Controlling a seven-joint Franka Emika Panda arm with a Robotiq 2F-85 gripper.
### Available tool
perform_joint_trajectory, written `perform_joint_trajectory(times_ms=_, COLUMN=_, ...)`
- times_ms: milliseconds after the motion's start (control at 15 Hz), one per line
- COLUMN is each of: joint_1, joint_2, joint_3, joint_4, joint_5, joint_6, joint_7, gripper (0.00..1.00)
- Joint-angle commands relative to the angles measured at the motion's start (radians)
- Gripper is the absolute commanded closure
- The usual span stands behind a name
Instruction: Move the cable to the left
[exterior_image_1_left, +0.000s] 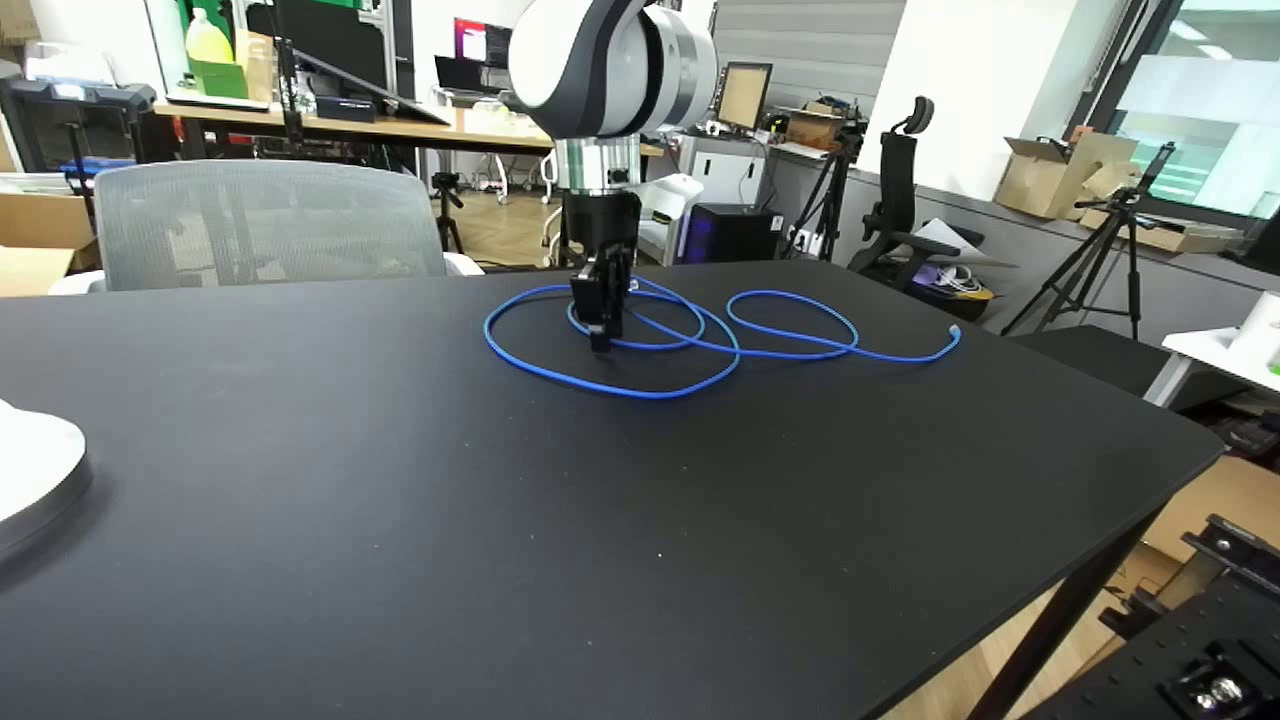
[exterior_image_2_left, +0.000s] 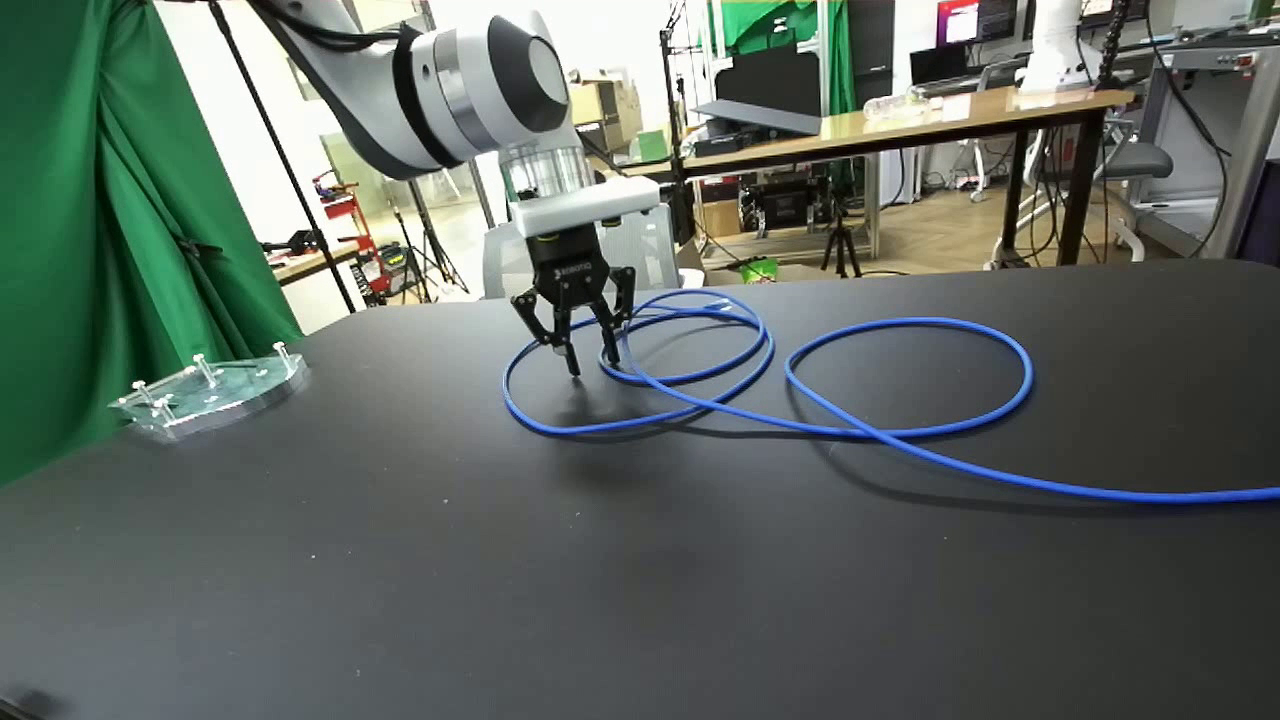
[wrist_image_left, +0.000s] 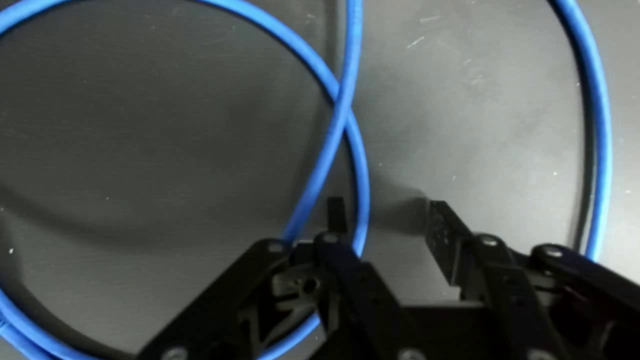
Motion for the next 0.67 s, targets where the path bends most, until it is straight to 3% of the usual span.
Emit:
perform_joint_trajectory(times_ms=0, joint_1=-0.004, joint_2=0.014, joint_3=-0.007, joint_4=0.024, joint_5=0.002, joint_6=0.005, joint_7=0.012, gripper=0.83)
perform_joint_trajectory(times_ms=133, joint_1=-0.006, joint_2=0.014, joint_3=-0.01, joint_4=0.022, joint_5=0.003, joint_6=0.012, joint_7=0.012, gripper=0.97)
perform_joint_trajectory(times_ms=200, joint_1=-0.007, joint_2=0.011, joint_3=-0.011, joint_4=0.019, joint_5=0.003, joint_6=0.017, joint_7=0.013, gripper=0.99)
perform_joint_trajectory(times_ms=600, joint_1=0.017, joint_2=-0.049, joint_3=-0.005, joint_4=-0.016, joint_5=-0.007, joint_6=0.05, joint_7=0.036, gripper=0.98)
